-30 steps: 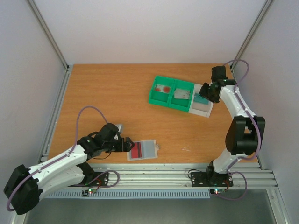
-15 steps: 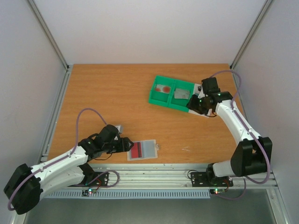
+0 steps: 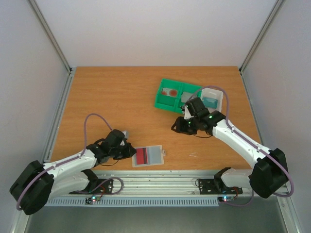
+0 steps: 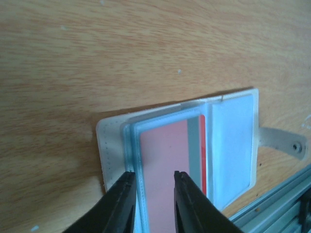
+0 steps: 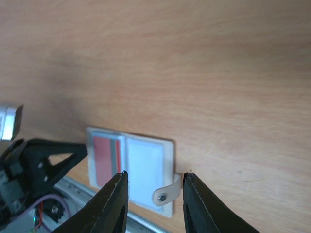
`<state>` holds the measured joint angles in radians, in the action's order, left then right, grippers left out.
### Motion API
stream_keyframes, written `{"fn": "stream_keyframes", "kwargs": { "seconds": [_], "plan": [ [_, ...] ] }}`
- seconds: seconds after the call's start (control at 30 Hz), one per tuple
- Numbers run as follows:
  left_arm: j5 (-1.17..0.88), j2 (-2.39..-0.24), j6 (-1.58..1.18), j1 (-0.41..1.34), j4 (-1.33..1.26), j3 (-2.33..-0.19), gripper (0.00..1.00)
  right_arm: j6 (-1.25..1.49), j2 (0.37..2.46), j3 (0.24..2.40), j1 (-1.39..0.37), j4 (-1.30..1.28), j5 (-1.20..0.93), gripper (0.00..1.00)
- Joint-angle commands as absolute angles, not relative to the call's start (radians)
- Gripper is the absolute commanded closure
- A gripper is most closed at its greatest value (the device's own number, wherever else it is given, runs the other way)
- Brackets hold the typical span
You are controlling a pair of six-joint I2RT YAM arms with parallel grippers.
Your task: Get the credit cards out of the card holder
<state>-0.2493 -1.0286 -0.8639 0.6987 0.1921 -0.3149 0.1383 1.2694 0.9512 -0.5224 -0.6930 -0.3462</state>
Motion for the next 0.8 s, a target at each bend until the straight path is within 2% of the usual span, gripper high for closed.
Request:
{"fn": "stream_keyframes", "kwargs": {
  "seconds": [0.0, 0.1, 0.3, 0.77],
  "plan": [
    [-0.286, -1.064, -0.856, 0.672, 0.084, -0.288, 0.94, 0.198, 1.264, 0.93, -0.631, -0.595, -0.343, 0.69],
    [-0.321, -1.079, -0.857, 0.661, 0.064, -0.279, 0.99, 0.23, 1.281, 0.919, -0.707, -0.553, -0.325, 0.7],
    [-0.334, -1.096, -0.858, 0.652, 0.048, -0.266, 1.0, 0.271, 1.354, 0.916, -0.834, -0.479, -0.288, 0.72],
    [-0.314, -1.114, -0.863, 0.649, 0.011, -0.224, 0.99, 0.283, 1.555, 0.867, -0.939, -0.27, -0.31, 0.81]
  ]
}}
